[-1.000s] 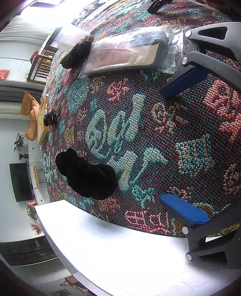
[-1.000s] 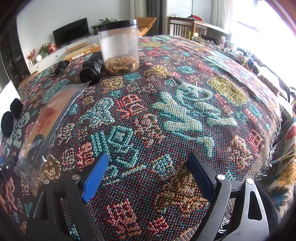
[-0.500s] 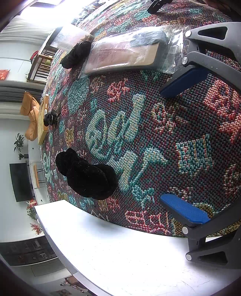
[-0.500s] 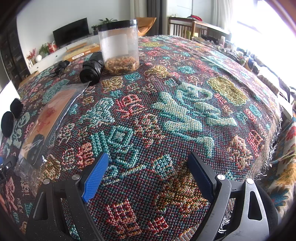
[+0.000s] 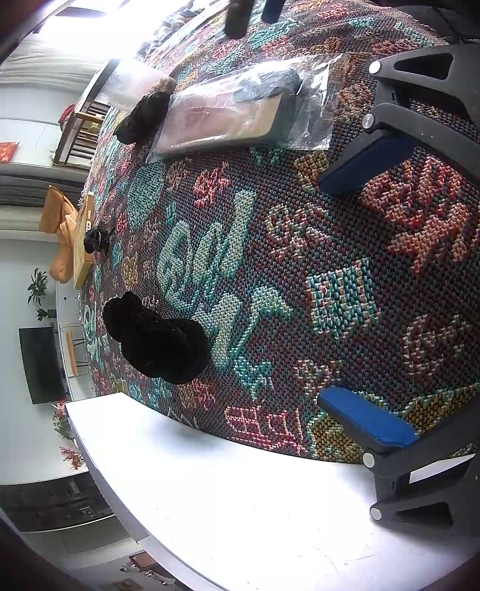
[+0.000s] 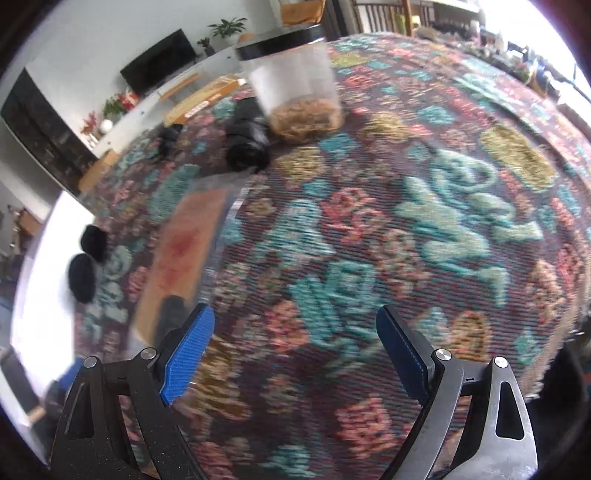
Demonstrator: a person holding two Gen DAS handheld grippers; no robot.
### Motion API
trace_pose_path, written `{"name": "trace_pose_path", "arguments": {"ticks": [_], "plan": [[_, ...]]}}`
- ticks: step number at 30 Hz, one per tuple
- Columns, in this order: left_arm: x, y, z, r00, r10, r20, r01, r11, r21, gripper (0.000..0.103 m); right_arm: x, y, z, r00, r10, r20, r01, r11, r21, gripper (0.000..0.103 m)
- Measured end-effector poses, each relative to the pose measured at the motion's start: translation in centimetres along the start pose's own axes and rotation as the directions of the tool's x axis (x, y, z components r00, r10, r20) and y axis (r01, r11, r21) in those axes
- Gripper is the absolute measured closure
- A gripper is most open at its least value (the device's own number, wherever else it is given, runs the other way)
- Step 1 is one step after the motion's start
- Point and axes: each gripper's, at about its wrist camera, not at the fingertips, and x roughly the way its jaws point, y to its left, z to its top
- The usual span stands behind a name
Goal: Organize soft objects
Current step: 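Grasp the clear bag holding a tan printed card with the right gripper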
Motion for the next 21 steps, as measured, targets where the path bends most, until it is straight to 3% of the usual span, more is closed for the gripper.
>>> {"name": "trace_pose_path", "arguments": {"ticks": [5,8,11,14,17,20,21], "plan": [[-0.1,0.0,0.0,1.0,-0.003,0.002,0.003,1.0,-0.001,0.0,5.3,6.0,2.2,0.997,-0.051,-0.056,0.052,0.999,0.015,0.012],[-0.1,0.0,0.0,1.0,-0.003,0.002,0.003,1.0,-0.001,0.0,7.3,8.8,2.0,0.982,-0.183,-0.039,0.18,0.982,-0.062,0.01],[-0.1,0.1,-0.1,1.0,-0.002,0.002,0.002,1.0,-0.001,0.0,8.8,10.8,0.9,0.951,-0.309,-0.001,0.303,0.932,-0.197,0.005],[-0.1,0.1,0.0,1.0,-0.002,0.002,0.002,1.0,-0.001,0.0,8.3,10.1,-0.1,0.965,-0.254,0.067,0.262,0.935,-0.238,0.003],[-0.1,0.0,0.0,1.0,-0.002,0.002,0.002,1.0,-0.001,0.0,7.4,9.2,-1.1,0.974,-0.217,0.07,0.228,0.922,-0.313,0.004],[-0.1,0.0,0.0,1.0,-0.002,0.002,0.002,1.0,-0.001,0.0,6.0,8.0,-2.6,0.979,-0.197,0.052,0.202,0.905,-0.375,0.009],[-0.1,0.0,0.0,1.0,-0.002,0.002,0.002,1.0,-0.001,0.0,5.2,7.3,-3.1,0.982,-0.185,0.047,0.189,0.903,-0.387,0.015]]}}
